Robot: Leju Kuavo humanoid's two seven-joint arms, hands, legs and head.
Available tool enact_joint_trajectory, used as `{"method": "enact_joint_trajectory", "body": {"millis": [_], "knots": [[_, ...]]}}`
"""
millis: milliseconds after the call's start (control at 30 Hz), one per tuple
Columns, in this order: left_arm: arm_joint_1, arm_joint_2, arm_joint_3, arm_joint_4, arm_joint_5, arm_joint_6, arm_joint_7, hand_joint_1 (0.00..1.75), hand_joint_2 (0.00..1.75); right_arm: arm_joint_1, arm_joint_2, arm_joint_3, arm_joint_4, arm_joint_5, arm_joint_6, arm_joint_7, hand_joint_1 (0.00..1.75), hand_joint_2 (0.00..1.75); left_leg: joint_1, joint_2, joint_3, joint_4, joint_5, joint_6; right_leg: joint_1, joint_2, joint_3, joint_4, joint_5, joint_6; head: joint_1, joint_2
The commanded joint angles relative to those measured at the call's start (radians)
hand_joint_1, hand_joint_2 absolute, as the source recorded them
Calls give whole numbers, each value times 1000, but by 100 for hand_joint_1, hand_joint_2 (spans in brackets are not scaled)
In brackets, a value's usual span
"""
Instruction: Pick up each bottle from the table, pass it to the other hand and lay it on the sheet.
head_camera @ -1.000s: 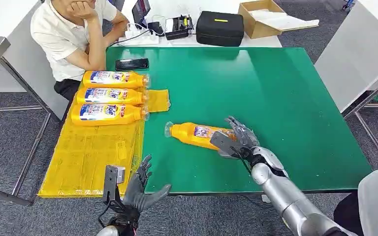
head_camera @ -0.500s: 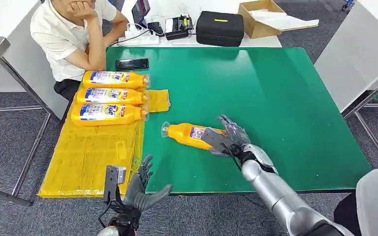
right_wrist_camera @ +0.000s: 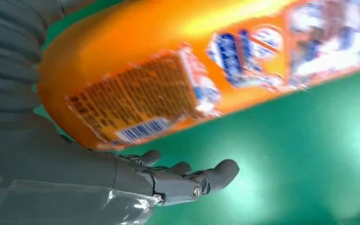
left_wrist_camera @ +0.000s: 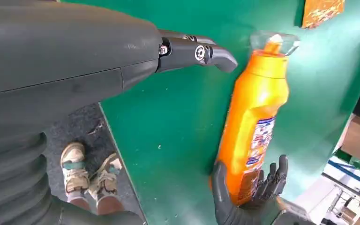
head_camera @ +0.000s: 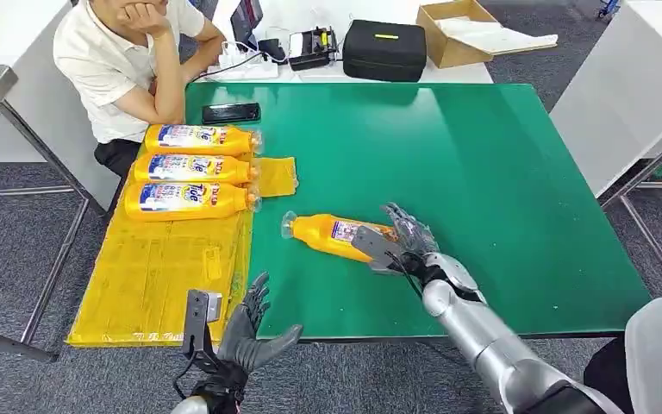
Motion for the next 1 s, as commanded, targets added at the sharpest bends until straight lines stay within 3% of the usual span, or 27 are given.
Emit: {"method": "enact_joint_trajectory", "body": {"millis": [33,100,133,167,200,500,700,800,900,1000], "knots": [[-34,15,-7,60,17,-12,18,0,175,-58,-11,64,170,18,34,32,0,175,0,0,4,-1,-1,0,1,-1,5,-1,-1,-3,0,0],[-35,15,-7,61,18,-13,18,0,175,-59,-9,67,174,20,40,34,0,175,0,2,5,0,-2,0,1,0,6,-1,-1,-4,0,0],[-35,15,-8,62,19,-14,20,0,175,-62,-12,72,180,23,52,38,56,175,0,2,5,-1,-1,0,1,0,5,-1,-1,-3,0,0],[-36,14,-7,63,23,-17,23,0,175,-64,-15,78,185,26,64,41,157,175,0,1,3,-1,0,0,1,0,3,-1,0,-2,0,0],[-39,13,-7,67,26,-20,25,0,175,-71,-25,94,197,38,87,48,175,175,0,1,5,-1,-1,0,1,0,5,-1,-1,-4,0,0],[-64,11,6,97,102,-73,53,0,175,-148,-37,147,303,63,198,45,175,175,1,3,9,0,0,0,2,-2,8,-2,0,-4,0,0],[-71,15,4,90,111,-71,39,0,175,-153,-30,107,322,15,195,29,175,175,0,1,10,-1,1,1,1,-1,5,-2,0,-3,0,0],[-73,18,3,87,116,-63,29,0,175,-157,-19,86,325,-18,189,7,175,175,0,2,13,-1,0,1,1,-2,12,-2,0,-5,0,0],[-61,22,2,69,103,-43,-3,0,175,-137,-19,45,300,-73,176,-44,175,175,0,2,12,-1,1,1,1,-1,11,-2,0,-4,0,0],[-29,28,-20,5,70,-24,-49,0,175,-53,-40,-32,181,-195,152,-112,175,175,1,1,11,-1,1,1,1,-2,11,-2,0,-3,0,0]]}}
